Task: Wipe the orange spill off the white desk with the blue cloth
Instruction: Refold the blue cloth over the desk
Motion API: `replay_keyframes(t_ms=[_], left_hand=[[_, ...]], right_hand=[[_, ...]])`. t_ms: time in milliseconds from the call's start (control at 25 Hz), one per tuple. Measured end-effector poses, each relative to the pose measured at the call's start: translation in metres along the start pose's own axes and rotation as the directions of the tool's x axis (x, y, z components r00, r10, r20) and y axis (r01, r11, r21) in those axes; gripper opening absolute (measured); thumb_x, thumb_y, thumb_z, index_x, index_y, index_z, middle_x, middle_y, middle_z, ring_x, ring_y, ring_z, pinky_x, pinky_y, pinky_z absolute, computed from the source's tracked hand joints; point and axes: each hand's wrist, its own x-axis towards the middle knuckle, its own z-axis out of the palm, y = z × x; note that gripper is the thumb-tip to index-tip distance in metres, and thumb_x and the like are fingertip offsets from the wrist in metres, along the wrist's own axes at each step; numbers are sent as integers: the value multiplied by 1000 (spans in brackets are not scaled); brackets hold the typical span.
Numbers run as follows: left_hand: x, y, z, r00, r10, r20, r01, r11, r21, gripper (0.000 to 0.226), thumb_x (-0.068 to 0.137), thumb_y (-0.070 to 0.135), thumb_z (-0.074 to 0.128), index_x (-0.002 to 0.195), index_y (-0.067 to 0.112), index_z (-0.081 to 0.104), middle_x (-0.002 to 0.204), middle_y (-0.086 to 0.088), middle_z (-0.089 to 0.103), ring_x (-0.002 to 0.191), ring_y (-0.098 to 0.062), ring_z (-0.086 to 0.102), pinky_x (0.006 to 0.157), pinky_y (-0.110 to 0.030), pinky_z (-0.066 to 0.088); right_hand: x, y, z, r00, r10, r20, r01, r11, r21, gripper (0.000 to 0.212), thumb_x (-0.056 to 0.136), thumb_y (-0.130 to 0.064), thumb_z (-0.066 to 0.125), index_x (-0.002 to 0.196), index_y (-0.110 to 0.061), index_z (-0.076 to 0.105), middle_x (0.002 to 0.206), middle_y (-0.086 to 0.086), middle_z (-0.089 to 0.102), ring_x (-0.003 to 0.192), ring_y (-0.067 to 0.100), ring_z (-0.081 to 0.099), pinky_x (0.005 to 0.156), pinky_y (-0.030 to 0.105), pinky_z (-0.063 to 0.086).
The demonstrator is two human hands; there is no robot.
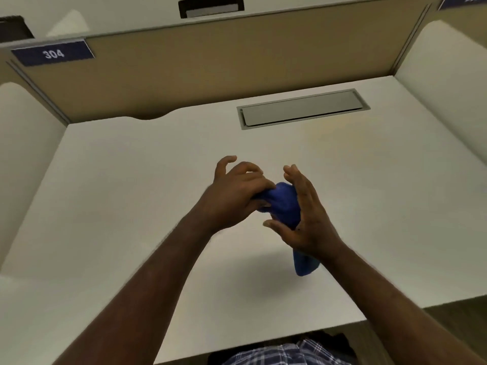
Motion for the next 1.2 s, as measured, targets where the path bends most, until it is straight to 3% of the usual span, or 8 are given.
replay_keyframes(t_ms=[120, 240, 440, 640, 760, 840, 1000, 1200], left_hand=[[53, 13, 5, 994, 100, -37, -98, 994, 56, 25, 86, 19, 71, 110, 23, 68, 112, 1, 71, 120, -27, 55, 108, -55, 21], [117, 29, 13, 988, 144, -49, -138, 985, 100, 28, 85, 20, 71, 112, 23, 67, 112, 2, 70, 119, -27, 55, 107, -56, 22], [225, 57, 39, 980, 168, -108, -153, 979, 132, 25, 87, 23, 68, 112, 24, 67, 112, 4, 70, 117, -25, 55, 105, -57, 23], [312, 73, 71, 974, 192, -123, -180, 978, 105, 28, 85, 24, 70, 113, 27, 67, 112, 7, 70, 114, -22, 54, 103, -54, 24], [349, 77, 95, 985, 145, -98, -141, 989, 49, 29, 85, 24, 71, 113, 25, 69, 110, 3, 70, 114, -23, 56, 103, -50, 24], [370, 76, 109, 989, 118, -84, -117, 993, 12, 28, 86, 24, 70, 114, 23, 69, 112, 2, 69, 116, -24, 55, 102, -47, 23], [415, 77, 124, 983, 160, -91, -162, 986, -22, 26, 87, 26, 68, 113, 25, 69, 112, 6, 69, 115, -22, 55, 100, -45, 23], [464, 72, 135, 957, 231, -173, -241, 970, -40, 25, 87, 29, 65, 111, 26, 68, 108, 11, 69, 108, -20, 57, 94, -40, 24]], right_hand=[[2, 38, -38, 990, 77, -114, -81, 996, -31, 92, 78, -58, 65, 145, -6, 30, 152, 4, 34, 140, 10, 31, 112, 28, 33], [3, 88, -82, 972, 113, -205, -142, 981, -135, 92, 73, -63, 68, 141, -9, 40, 145, 10, 45, 135, 20, 40, 107, 37, 40], [0, 166, -136, 922, 183, -342, -234, 965, -115, 78, 77, -57, 67, 131, -3, 49, 131, 14, 53, 121, 22, 48, 99, 38, 45], [26, 233, -180, 850, 314, -422, -329, 943, 38, 67, 82, -39, 71, 135, -8, 44, 131, 8, 53, 115, 15, 52, 93, 25, 46], [39, 271, -202, 839, 354, -414, -351, 932, 86, 60, 84, -31, 72, 134, -9, 47, 126, 7, 60, 101, 0, 55, 84, 11, 47], [45, 292, -209, 855, 367, -366, -353, 930, 107, 60, 84, -32, 70, 135, -12, 46, 126, 4, 62, 99, 0, 57, 83, 16, 51], [49, 331, -223, 847, 475, -240, -452, 880, 148, 78, 80, -42, 73, 143, -20, 33, 139, -3, 52, 117, 9, 54, 93, 22, 46], [49, 361, -245, 782, 322, -533, -342, 937, 64, 42, 85, -29, 70, 121, -10, 57, 109, -5, 65, 94, 5, 59, 81, 25, 52]])
